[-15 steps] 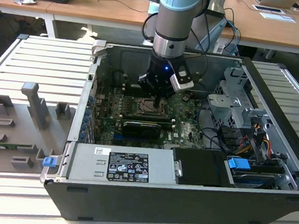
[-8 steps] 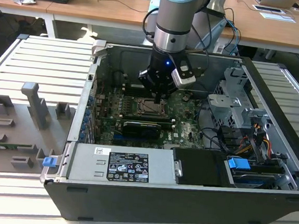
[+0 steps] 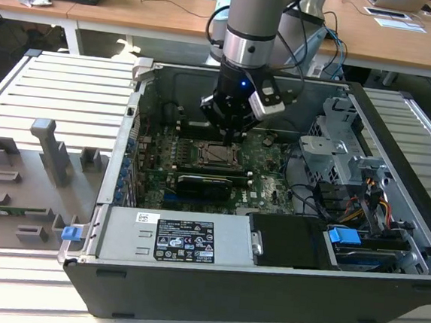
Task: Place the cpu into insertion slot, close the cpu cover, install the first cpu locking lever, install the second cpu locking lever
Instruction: 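Install the first cpu locking lever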
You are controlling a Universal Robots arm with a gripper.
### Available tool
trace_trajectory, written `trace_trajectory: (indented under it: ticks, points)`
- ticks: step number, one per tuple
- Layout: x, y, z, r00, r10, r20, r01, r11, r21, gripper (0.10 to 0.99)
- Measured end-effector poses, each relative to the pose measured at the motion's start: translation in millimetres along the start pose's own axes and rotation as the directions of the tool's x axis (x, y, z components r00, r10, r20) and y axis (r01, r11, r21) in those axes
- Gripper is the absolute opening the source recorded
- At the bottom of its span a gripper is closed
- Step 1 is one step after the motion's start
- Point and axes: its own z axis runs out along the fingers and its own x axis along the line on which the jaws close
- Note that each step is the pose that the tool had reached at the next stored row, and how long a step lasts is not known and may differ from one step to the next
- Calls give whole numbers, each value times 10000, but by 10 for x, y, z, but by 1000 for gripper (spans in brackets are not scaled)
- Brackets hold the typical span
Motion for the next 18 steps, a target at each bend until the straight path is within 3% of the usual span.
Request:
trace_trajectory:
  ticks: [6,7,9,13,18]
  points:
    - [0,-3,-86,10000,0,5,0,9999,161,106]
    - [0,-6,-135,10000,0,8,0,9997,236,106]
    - [0,-8,-186,10000,0,9,0,9996,289,106]
    - [0,-16,-388,10000,0,15,-1,9989,459,106]
    - [0,-16,-398,10000,0,16,-1,9988,489,106]
